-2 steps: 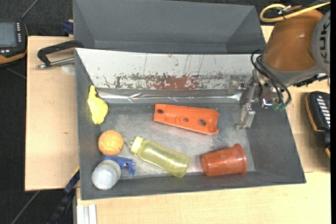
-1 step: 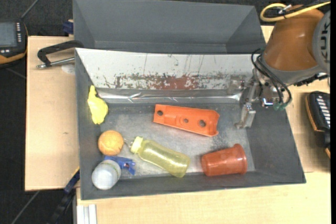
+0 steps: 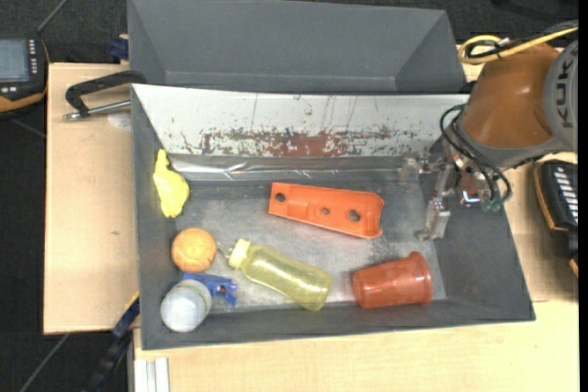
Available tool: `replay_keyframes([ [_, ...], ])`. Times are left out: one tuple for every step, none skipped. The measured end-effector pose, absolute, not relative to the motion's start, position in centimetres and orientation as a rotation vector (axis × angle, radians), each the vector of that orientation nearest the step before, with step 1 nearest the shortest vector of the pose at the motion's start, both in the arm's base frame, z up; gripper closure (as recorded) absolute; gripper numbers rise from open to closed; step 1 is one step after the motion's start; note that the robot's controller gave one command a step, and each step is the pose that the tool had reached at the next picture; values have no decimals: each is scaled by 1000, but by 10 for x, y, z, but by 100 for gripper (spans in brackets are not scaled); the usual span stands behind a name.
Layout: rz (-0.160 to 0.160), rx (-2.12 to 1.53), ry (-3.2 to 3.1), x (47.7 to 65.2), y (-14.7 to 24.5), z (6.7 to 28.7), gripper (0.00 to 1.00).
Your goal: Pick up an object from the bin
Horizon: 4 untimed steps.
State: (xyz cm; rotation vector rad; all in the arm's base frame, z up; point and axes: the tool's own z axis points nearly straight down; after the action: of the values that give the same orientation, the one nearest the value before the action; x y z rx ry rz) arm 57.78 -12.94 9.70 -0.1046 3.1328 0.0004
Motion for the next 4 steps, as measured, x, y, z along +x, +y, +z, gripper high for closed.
replay_keyframes([
  [2,71,3144,549,-103,77,0],
  [4,326,3120,548,-81,75,0],
  [1,-4,3136,563,-35,72,0],
  [5,278,3123,511,-7,70,100],
])
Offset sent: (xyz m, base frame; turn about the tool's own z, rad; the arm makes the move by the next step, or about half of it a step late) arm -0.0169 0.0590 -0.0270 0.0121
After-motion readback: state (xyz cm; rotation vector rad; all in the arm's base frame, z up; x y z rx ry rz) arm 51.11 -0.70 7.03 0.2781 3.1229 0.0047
